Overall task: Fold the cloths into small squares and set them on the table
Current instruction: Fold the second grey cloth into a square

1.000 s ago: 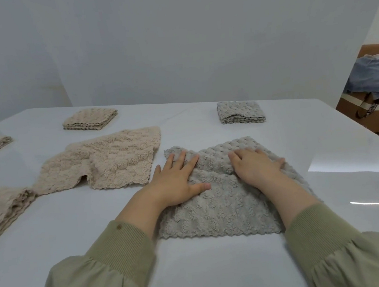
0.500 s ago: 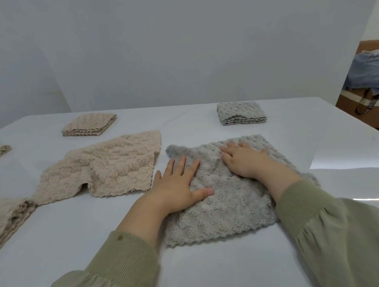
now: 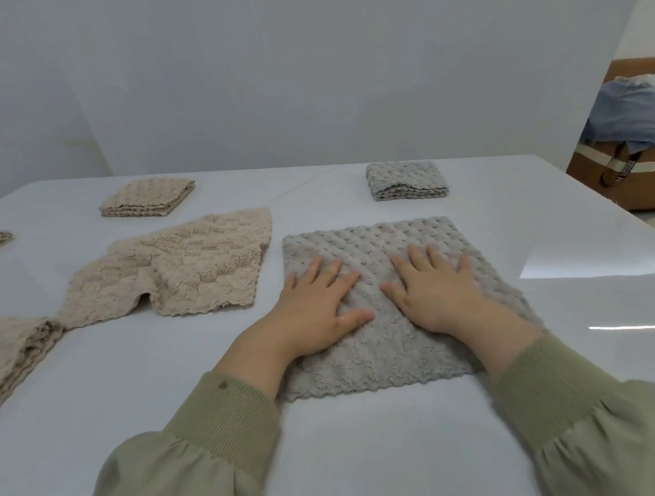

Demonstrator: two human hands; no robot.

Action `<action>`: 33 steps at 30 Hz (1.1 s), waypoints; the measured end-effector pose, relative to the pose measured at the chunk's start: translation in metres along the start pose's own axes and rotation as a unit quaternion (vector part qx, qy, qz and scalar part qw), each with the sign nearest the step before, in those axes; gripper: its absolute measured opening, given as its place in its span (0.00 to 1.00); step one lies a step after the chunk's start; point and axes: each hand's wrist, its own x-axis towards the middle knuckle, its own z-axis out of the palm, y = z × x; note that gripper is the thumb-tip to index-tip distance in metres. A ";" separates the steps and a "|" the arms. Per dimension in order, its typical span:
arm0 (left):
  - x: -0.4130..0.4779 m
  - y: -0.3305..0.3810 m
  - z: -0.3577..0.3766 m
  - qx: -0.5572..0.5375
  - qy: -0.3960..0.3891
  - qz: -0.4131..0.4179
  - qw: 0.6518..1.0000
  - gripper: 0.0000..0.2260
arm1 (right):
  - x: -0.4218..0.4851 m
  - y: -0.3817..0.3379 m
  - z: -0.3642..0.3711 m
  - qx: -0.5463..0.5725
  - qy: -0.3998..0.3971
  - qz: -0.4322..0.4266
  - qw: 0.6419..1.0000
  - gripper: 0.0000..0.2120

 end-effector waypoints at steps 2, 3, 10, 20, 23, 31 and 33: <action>-0.004 0.003 0.004 0.020 -0.017 -0.003 1.000 0.32 | -0.010 0.003 0.002 0.006 -0.017 0.013 1.000 0.33; -0.006 0.004 0.005 0.023 -0.020 -0.007 0.999 0.32 | -0.013 0.004 0.002 0.010 -0.024 0.016 1.000 0.34; -0.001 -0.002 -0.005 -0.173 0.162 -0.020 0.971 0.15 | -0.014 0.002 -0.007 -0.018 -0.013 0.017 1.000 0.35; 0.029 -0.023 -0.007 -0.248 0.244 -0.099 0.932 0.09 | 0.057 0.003 -0.042 0.050 0.113 0.041 0.991 0.15; 0.036 -0.027 -0.007 -0.254 0.268 -0.099 0.924 0.10 | 0.071 0.016 -0.021 0.128 0.183 0.065 0.973 0.11; 0.054 -0.031 -0.010 -0.193 0.363 -0.109 0.905 0.13 | 0.085 0.032 -0.008 0.167 0.264 0.046 0.949 0.10; 0.059 -0.034 -0.010 -0.183 0.333 -0.128 0.916 0.14 | 0.087 0.033 -0.007 0.146 0.272 0.035 0.951 0.11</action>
